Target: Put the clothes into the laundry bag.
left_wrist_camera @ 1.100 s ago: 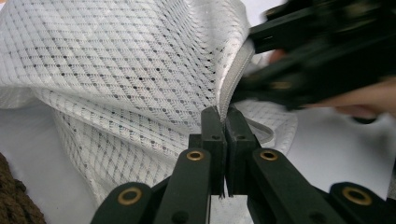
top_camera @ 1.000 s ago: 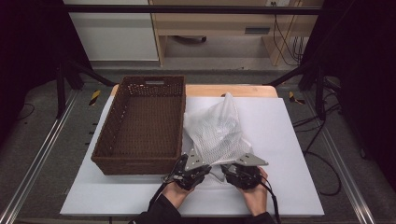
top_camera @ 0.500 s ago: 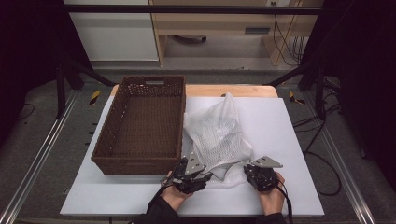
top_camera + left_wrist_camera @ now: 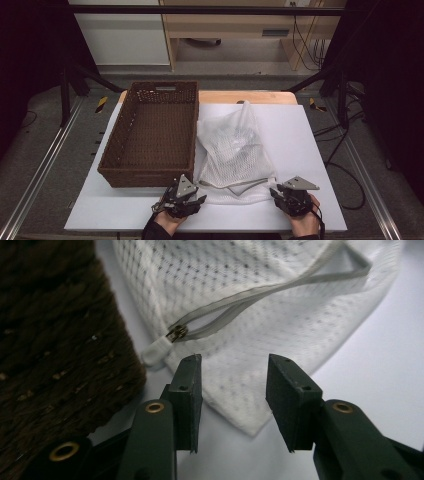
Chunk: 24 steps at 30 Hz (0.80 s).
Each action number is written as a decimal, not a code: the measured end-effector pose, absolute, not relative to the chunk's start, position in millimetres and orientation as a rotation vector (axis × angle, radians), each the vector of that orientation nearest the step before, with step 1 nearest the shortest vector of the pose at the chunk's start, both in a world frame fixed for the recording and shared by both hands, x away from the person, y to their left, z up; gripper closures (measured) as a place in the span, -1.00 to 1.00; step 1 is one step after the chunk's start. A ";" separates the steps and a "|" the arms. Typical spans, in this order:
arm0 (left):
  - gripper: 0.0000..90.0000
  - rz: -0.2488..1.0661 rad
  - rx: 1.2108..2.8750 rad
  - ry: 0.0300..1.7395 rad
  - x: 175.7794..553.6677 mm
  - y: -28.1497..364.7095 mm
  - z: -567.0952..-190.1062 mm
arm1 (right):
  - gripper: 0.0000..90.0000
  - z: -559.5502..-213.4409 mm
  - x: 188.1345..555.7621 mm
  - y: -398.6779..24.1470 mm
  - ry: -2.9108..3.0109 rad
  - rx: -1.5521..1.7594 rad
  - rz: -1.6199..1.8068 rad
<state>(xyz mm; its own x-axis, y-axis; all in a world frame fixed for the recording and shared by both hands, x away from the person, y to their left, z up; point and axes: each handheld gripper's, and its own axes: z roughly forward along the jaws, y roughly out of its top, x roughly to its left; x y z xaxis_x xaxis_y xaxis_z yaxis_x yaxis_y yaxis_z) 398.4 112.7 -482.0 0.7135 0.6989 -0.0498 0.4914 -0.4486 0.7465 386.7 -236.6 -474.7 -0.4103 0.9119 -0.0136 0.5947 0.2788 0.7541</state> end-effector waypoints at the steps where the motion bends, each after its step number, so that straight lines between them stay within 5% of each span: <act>1: 0.35 0.339 2.139 0.902 399.0 112.8 -482.9 | 0.27 -472.4 388.3 -237.7 2.089 1.330 0.983; 6: 0.56 0.383 2.141 0.910 399.4 111.3 -483.8 | 0.22 -479.5 403.8 -241.9 2.029 1.351 0.978; 12: 0.91 0.415 2.162 0.916 400.3 107.5 -482.5 | 0.63 -488.5 410.2 -243.7 2.032 1.404 0.965; 15: 0.97 0.390 2.161 0.917 401.1 109.9 -481.0 | 0.86 -487.4 408.4 -242.6 2.036 1.418 0.976; 24: 0.97 0.366 2.152 0.917 396.1 122.0 -476.9 | 0.89 -488.9 396.0 -260.3 2.051 1.421 1.032</act>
<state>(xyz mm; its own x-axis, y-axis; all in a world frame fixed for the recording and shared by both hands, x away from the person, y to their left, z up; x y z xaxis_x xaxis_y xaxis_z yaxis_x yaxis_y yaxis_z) 396.1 122.0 -476.9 0.7019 0.7117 -0.0298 0.4954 -0.4576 0.7383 396.0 -260.3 -488.9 -0.3764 0.9246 0.0586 0.5980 0.1942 0.7776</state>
